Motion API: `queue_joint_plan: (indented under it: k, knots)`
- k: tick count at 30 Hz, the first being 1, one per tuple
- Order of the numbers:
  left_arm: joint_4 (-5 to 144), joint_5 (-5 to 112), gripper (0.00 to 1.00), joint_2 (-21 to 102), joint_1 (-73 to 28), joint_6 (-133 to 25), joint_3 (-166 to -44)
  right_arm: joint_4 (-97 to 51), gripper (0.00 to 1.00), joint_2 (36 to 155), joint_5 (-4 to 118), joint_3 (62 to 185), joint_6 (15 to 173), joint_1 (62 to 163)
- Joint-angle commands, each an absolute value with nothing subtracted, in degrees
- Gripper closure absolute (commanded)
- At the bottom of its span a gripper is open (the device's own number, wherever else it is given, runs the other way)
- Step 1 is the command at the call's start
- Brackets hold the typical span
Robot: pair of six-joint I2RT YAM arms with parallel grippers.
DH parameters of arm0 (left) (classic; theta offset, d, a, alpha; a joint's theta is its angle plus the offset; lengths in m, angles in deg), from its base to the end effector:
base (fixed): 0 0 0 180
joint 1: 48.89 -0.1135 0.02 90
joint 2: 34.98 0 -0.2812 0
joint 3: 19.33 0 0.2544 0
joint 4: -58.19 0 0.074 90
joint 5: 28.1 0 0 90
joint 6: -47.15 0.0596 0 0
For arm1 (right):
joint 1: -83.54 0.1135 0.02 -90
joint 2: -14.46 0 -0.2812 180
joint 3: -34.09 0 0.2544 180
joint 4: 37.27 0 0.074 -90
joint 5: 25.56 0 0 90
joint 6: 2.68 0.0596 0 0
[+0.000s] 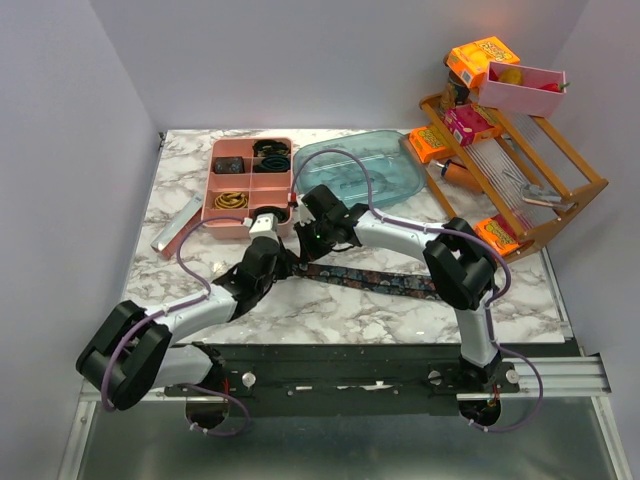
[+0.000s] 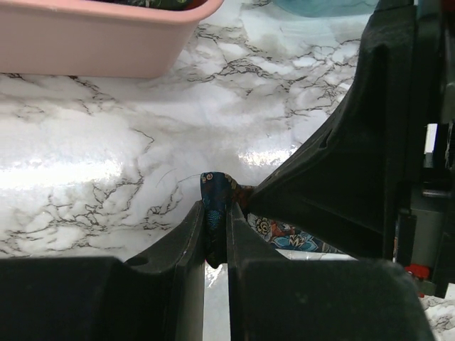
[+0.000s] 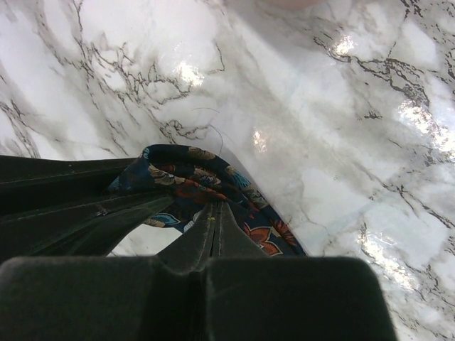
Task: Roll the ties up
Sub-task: Roll the tie at the center of the board.
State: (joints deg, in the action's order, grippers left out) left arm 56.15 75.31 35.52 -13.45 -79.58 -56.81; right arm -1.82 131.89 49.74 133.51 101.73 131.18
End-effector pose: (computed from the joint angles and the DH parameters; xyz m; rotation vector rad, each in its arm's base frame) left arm 0.2138 -0.1352 0.1720 -0.1659 2.1304 -0.5082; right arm 0.3054 0.3574 0.1787 -0.8584 2.4855 0.7374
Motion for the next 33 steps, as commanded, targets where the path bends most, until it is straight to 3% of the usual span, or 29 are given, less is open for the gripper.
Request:
queue_joint_plan:
  k: [1, 33]
  knots:
    - [60.93, 81.93, 1.0, 33.75, -12.16, -76.34, -60.13, -0.86, 0.99, 132.5, 48.36, 134.21, 102.0, 131.09]
    - [67.71, 91.87, 1.0, 38.5, -2.84, -71.59, -67.78, -8.94, 0.99, 137.51, 38.25, 133.34, 108.5, 131.18]
